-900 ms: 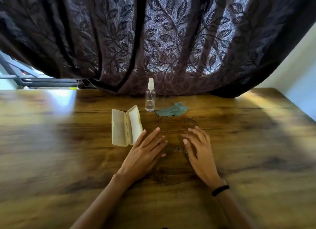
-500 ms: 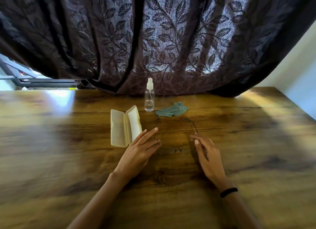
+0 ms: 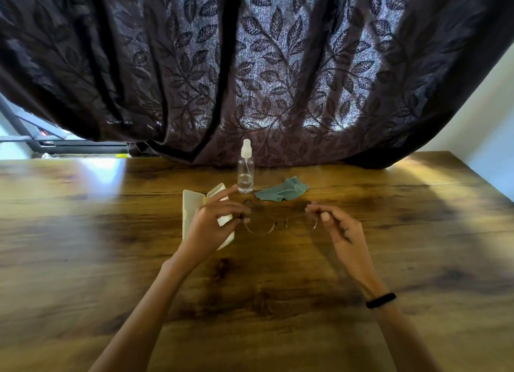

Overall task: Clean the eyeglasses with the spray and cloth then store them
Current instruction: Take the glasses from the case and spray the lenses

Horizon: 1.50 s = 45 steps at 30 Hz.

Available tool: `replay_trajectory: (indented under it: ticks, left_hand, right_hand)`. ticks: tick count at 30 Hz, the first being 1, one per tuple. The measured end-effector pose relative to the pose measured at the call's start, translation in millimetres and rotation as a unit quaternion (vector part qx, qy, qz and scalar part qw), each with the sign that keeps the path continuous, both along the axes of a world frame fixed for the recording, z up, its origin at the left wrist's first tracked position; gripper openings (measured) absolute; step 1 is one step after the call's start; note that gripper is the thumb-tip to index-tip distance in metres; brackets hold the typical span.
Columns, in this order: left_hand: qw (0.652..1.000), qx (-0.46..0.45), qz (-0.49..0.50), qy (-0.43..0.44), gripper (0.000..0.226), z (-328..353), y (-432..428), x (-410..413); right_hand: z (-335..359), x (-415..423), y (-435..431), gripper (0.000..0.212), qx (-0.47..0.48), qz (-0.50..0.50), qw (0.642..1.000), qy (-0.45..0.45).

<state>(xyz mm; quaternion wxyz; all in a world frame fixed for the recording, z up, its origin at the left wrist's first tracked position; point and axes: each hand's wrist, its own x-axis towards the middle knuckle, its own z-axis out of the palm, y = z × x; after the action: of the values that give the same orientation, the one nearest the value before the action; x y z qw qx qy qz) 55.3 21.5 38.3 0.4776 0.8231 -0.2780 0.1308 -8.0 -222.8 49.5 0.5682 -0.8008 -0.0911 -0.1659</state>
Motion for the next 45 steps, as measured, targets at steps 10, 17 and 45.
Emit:
replay_trajectory:
  ticks: [10,17,45]
  left_hand:
    - [0.971,0.049,-0.175,0.158,0.029,51,20,38]
    - [0.984,-0.139,-0.093,0.069,0.031,59,22,38]
    - [0.978,-0.189,0.077,-0.032,0.040,41,67,28]
  right_hand:
    - [30,44,-2,0.027,0.041,-0.004,0.999,-0.013]
    - [47,64,12,0.013,0.181,-0.012,0.983,-0.030]
    - [-2,152,62,0.048,-0.038,-0.018,0.999,-0.028]
